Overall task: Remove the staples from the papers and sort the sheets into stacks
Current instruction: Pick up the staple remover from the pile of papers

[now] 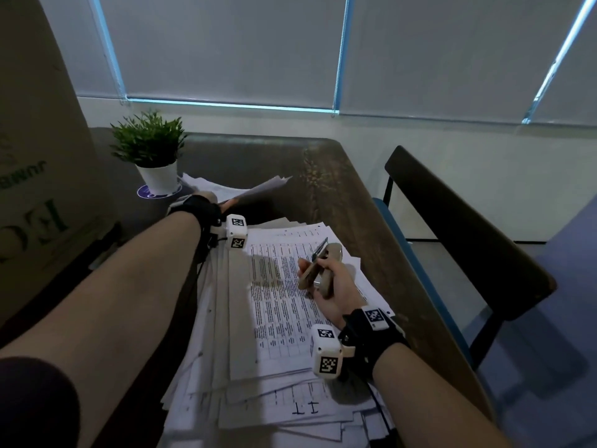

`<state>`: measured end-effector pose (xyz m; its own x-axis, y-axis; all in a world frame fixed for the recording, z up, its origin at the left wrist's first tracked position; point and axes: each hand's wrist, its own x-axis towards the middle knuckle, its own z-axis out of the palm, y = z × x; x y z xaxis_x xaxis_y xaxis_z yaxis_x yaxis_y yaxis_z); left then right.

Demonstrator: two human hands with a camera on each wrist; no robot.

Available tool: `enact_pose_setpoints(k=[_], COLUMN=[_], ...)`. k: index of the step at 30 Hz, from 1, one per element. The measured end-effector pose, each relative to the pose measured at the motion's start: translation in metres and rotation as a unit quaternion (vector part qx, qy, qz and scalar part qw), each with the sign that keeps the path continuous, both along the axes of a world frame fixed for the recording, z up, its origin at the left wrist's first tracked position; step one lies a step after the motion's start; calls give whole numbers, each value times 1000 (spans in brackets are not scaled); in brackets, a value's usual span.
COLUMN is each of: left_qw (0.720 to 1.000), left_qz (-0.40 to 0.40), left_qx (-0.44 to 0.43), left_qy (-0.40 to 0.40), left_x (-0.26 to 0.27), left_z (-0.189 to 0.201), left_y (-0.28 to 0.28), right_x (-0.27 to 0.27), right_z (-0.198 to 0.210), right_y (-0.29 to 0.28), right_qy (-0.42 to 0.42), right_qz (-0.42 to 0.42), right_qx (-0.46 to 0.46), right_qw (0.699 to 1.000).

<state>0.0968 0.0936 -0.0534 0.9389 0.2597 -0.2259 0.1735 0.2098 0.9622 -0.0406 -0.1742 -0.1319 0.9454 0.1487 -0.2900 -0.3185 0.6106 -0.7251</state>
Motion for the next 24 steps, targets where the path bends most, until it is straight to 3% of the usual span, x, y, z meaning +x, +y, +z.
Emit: enact_pose_setpoints(k=[4,8,9,11,13,14,17,19,22,24], left_qw=[998,970,931,817,743,724,697,690,716,717], left_qz=[-8,-63,-128,-221,-242,-228,-191,-183,-123,-92], left_qx=[57,221,331,523,616,648,692,701,687,690], left_qy=[18,82,86,105,97,67,-5,-7,4,22], left_x=[-5,-32,-38,-54,-64,-69,-79,-86,-100,-107], left_z=[3,11,9,5,0,-2,-5,-12,-17,-16], left_y=[-4,-27,-33,-40,-35,-32,-25,-25,-31,-39], right_x=[-1,-2,-3,-5,-9,-10,-14,-16,-19,-19], right_z=[3,5,6,7,11,13,17,18,21,21], right_y=[0,1,1,3,4,5,5,5,6,6], right_qy=[1,9,10,4,2,3,6,6,4,5], right_qz=[5,8,8,11,12,12,4,-1,-4,-7], right_qx=[19,31,33,32,25,22,27,29,27,30], right_qw=[1000,999,999,999,1000,1000,1000,1000,1000,1000])
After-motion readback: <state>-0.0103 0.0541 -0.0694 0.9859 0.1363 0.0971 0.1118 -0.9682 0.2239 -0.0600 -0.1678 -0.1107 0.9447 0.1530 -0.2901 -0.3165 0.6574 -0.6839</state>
